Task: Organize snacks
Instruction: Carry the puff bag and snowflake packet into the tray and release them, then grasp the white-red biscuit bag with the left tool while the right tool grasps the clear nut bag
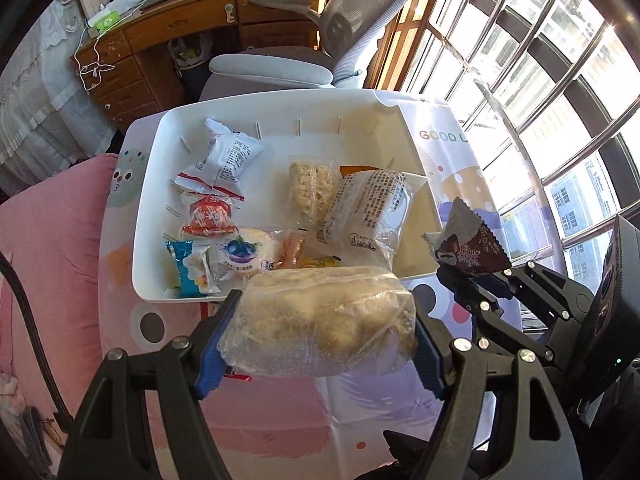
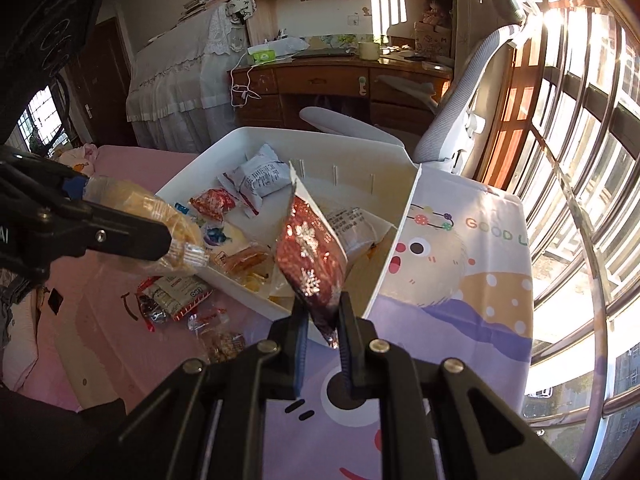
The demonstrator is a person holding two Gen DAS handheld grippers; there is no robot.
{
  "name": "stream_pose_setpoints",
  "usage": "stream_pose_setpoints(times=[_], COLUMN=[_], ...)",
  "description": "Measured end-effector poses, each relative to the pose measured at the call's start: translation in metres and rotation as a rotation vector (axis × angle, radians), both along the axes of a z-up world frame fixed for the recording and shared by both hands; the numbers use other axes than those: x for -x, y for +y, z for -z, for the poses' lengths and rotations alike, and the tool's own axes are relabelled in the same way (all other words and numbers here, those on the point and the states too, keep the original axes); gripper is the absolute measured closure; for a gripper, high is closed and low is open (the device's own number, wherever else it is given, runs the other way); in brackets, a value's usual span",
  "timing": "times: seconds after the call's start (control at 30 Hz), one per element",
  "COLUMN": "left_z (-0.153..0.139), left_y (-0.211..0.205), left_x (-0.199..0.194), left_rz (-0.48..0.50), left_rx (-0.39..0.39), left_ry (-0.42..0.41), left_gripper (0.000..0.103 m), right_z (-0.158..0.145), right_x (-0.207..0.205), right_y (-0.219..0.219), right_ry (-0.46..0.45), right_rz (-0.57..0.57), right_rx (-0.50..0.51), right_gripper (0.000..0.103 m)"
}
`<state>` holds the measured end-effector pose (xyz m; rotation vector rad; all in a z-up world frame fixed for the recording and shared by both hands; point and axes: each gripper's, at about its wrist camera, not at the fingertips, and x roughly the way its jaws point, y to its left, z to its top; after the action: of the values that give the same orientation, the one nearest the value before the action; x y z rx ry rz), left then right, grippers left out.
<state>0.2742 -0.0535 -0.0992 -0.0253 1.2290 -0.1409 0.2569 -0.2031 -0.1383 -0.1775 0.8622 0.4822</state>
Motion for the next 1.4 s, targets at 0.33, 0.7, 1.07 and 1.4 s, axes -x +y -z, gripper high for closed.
stream_pose_setpoints(times=[0.33,0.7,1.07,1.4], left_z=[0.002,0.016,0.023,0.06], left_y=[0.052,0.1,0.12,0.123], left_x=[-0.031,-0.038,-0.004,0.015], left_rz=[0.036,0.034,0.045,0.028], left_rx=[0.036,0.085,0.132,0.139], left_ry=[-0.009,-0.024,0.018,0.149], left_gripper=[0.028,0.008,0.008,0.008], right_z=[0.01,0.018,0.02,0.039], right_x=[-0.006,-0.007,0.019,0.051], right_y=[0.056,0.07,0.076,0.083], right_ry=[0.013,0.06,0.08,0.117], right_rz=[0.077,0.29,0.32,0.286], right_rx=[0.028,-0.013,0.005,0.076], right_gripper=[0.089,0.051,0.044,0.038])
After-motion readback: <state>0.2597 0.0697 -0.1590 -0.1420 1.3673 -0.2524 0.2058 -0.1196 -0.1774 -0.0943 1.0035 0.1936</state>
